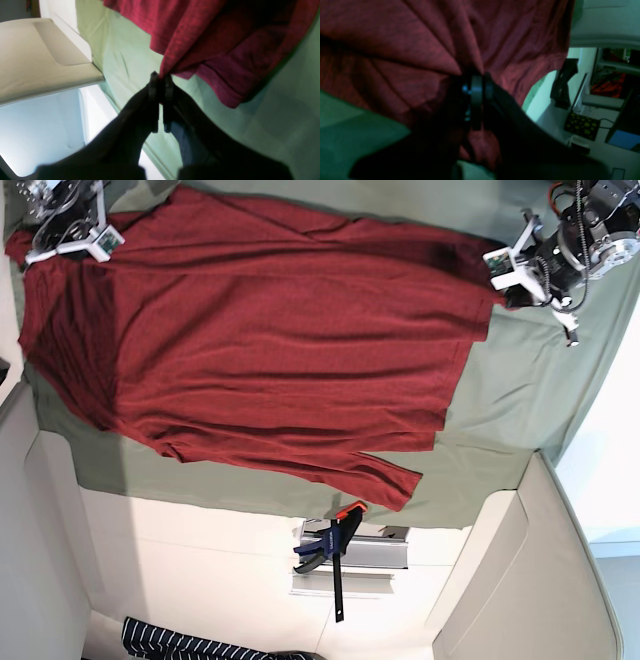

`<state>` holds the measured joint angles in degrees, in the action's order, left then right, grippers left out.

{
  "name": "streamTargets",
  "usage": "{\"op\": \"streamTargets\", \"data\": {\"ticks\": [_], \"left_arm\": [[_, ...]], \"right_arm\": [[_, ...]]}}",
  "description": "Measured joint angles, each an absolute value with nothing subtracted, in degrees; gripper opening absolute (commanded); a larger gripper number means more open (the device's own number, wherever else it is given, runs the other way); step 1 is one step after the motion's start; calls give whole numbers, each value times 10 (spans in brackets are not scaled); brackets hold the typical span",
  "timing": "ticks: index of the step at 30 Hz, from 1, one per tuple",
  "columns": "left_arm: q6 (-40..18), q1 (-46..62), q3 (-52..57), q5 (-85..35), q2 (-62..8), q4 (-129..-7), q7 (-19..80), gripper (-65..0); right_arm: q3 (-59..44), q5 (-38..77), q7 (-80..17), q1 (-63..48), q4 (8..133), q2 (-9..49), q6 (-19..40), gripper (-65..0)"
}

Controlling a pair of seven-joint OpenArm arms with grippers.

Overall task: Fold the T-shirt properly
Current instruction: 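Open the left gripper and release the shirt edge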

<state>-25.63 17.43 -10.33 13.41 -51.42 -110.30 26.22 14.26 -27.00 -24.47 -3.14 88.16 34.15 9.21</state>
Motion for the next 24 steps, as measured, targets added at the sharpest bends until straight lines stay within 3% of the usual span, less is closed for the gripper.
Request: {"op": "streamTargets", "data": {"ticks": [4, 7, 8, 10, 21, 22, 24], "left_arm": [[-194, 174, -103, 135, -514, -1084, 256, -650], [-178, 173, -103, 141, -514, -1082, 252, -458], [-165, 171, -103, 141, -514, -1082, 250, -433], [-133, 163, -103, 141, -513, -1082, 246, -432], [-105, 150, -103, 136, -513, -1082, 244, -432], [-105, 150, -103, 134, -513, -1082, 244, -432], [-105, 151, -103, 121, -513, -1082, 244, -432]], "right_arm": [[143, -270, -245, -31, 882, 342, 92, -650], [143, -270, -245, -31, 882, 342, 92, -650], [143, -270, -245, -31, 882, 342, 92, -650], [143, -270, -245, -31, 882, 342, 92, -650], [143, -270, -244, -31, 882, 342, 90, -650], [143, -270, -244, -32, 882, 342, 81, -604], [143, -281, -244, -31, 882, 341, 52, -390]]}}
